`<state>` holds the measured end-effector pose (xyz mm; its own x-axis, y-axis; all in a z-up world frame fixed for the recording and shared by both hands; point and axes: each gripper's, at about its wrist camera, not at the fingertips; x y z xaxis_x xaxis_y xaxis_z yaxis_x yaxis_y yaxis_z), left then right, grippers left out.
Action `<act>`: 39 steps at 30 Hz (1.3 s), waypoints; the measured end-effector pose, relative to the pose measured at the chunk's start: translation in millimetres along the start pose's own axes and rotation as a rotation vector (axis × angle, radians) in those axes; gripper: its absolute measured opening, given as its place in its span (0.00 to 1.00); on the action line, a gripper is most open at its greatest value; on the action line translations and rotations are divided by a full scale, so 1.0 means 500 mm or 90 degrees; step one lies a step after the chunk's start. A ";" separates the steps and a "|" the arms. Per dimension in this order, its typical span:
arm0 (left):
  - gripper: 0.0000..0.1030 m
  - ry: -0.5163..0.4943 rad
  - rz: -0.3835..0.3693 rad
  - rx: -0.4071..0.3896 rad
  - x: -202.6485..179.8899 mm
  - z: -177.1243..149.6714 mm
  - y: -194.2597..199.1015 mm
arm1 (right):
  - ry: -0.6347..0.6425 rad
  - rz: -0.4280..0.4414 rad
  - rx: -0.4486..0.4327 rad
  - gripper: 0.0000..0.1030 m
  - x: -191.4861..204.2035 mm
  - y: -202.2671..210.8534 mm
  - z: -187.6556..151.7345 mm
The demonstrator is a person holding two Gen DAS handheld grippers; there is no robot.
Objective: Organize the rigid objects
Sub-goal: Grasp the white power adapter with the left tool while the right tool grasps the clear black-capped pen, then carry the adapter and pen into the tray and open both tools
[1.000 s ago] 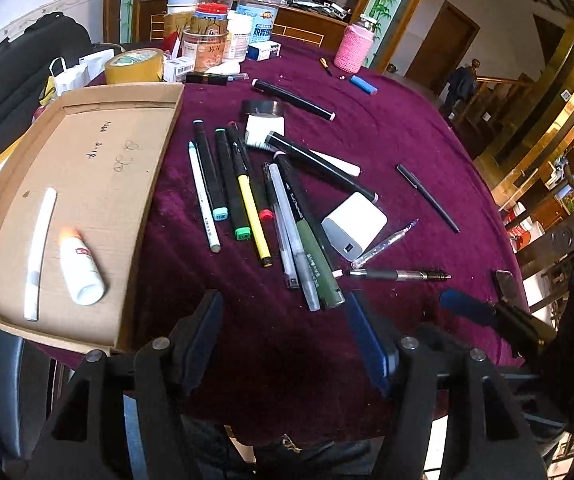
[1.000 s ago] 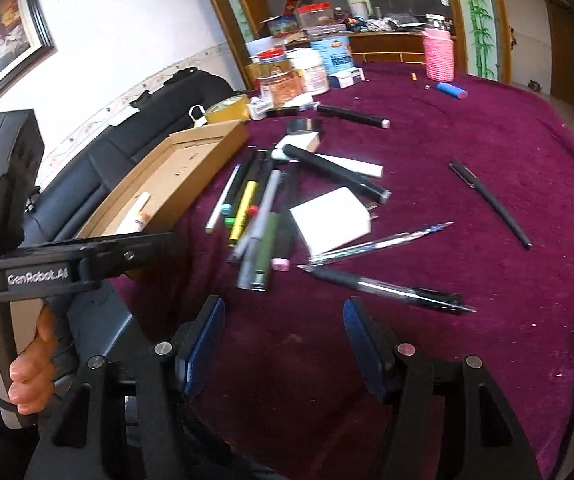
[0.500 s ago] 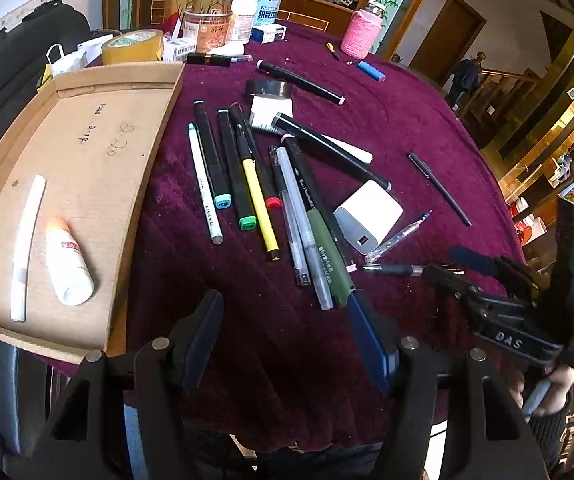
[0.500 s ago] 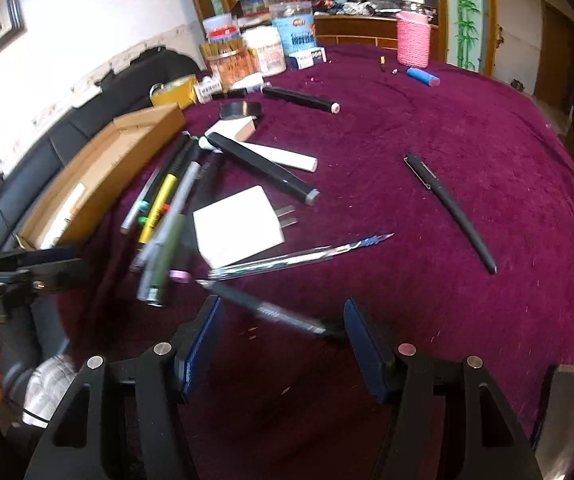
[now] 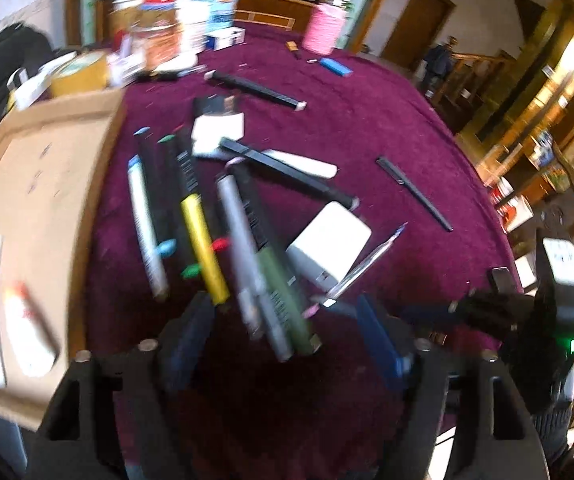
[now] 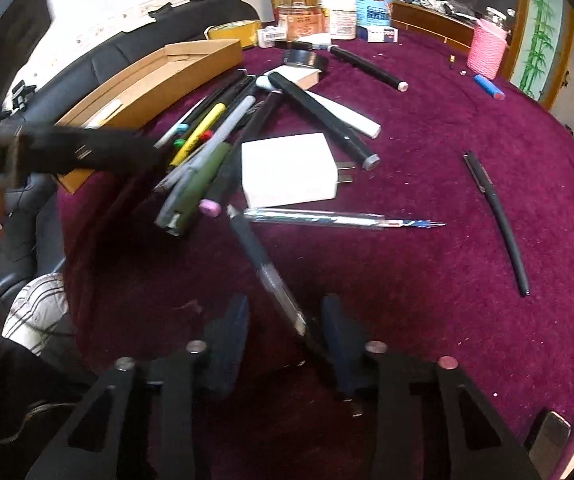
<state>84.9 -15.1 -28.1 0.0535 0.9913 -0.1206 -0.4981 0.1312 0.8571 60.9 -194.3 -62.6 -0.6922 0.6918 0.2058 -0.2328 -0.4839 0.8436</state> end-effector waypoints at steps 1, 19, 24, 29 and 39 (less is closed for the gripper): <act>0.72 -0.014 0.000 -0.002 -0.010 0.011 -0.005 | 0.000 0.003 0.003 0.21 0.003 0.001 -0.002; 0.53 -0.190 0.019 0.049 -0.133 0.077 -0.157 | -0.071 0.031 -0.015 0.19 -0.004 0.033 -0.046; 0.51 -0.193 0.030 0.044 -0.140 0.069 -0.160 | -0.081 0.038 -0.022 0.19 -0.008 0.030 -0.045; 0.48 -0.157 0.016 0.041 -0.130 0.068 -0.152 | -0.082 0.024 -0.031 0.17 -0.003 0.030 -0.048; 0.46 -0.015 -0.039 0.003 -0.038 0.065 -0.040 | -0.112 0.038 -0.057 0.14 0.015 0.067 -0.056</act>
<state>122.2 -36.0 -26.7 0.1034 0.9815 -0.1608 -0.4892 0.1910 0.8510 28.6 -220.3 -46.9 -0.5786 0.7392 0.3445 -0.2601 -0.5676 0.7812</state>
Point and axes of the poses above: each gripper's, at about its wrist camera, not at the fingertips, and y roughly against the way its jaws point, x to its left, z to its top, and after that the axes turned 10 degrees about z, right-handed
